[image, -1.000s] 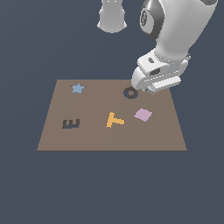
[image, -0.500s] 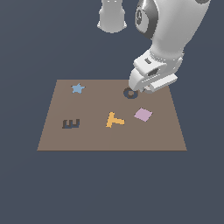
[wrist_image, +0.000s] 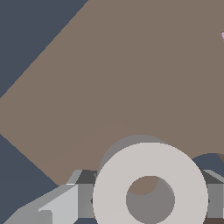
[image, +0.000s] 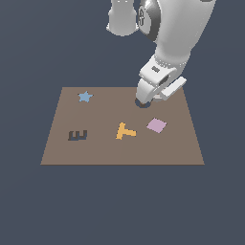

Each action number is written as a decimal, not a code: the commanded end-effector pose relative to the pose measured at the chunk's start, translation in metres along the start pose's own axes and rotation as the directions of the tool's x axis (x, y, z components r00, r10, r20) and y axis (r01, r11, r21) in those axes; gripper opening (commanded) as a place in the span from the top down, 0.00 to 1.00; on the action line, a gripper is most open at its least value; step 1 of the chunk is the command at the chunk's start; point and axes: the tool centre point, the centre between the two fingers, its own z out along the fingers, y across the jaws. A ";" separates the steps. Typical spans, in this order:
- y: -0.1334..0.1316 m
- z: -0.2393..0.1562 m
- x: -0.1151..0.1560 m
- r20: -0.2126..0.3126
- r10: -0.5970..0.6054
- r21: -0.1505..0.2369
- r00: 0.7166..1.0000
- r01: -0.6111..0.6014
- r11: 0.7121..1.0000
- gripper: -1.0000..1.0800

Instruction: Insert a designated object into the corresponding slot on a board.

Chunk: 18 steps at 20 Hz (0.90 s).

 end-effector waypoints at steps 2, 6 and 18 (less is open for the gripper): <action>0.011 -0.001 -0.006 0.000 -0.114 -0.001 0.994 0.114 0.994 1.00; 0.023 -0.003 -0.011 0.000 -0.232 -0.001 0.973 0.232 0.973 1.00; 0.048 -0.005 -0.016 0.000 -0.456 -0.001 0.890 0.456 0.890 1.00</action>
